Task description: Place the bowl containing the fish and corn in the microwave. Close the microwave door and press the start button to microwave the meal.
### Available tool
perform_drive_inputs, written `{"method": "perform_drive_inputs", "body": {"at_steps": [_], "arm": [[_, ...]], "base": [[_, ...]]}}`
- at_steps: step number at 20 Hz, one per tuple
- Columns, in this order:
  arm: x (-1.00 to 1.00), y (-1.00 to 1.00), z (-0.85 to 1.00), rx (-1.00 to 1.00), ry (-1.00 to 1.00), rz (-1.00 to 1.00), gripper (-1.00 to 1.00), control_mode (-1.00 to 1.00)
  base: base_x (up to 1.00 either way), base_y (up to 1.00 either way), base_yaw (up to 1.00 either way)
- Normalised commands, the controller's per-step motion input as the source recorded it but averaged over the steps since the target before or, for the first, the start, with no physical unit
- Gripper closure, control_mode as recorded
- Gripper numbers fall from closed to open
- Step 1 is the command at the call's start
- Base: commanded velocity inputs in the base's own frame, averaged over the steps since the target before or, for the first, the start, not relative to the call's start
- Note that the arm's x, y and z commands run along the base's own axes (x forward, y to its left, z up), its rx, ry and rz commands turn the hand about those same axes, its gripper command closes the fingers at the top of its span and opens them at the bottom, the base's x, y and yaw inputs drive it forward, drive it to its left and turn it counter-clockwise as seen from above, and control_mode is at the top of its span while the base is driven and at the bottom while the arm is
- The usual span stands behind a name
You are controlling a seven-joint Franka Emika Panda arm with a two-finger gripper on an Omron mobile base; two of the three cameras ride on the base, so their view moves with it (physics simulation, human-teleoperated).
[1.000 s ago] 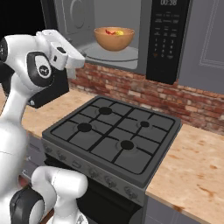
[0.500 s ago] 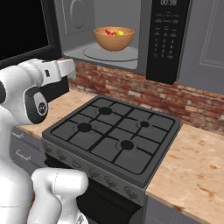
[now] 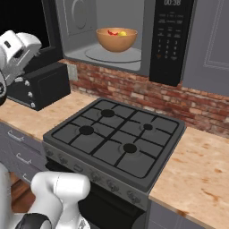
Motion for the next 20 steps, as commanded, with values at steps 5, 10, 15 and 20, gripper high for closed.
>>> {"method": "perform_drive_inputs", "body": {"at_steps": [5, 10, 15, 20], "arm": [[-0.60, 0.64, -0.41, -0.42, -0.07, 0.03, -1.00, -1.00], [-0.50, 0.14, -0.75, -0.22, -0.38, 0.03, -1.00, -1.00], [-0.25, 0.36, 0.02, -0.18, -0.18, 0.00, -1.00, -1.00], [-0.36, 0.72, 0.23, -0.18, -0.08, 0.00, -1.00, -1.00]], "base": [[0.00, 0.00, 0.00], [0.00, 0.00, 0.00], [0.00, 0.00, 0.00], [0.00, 0.00, 0.00]]}}
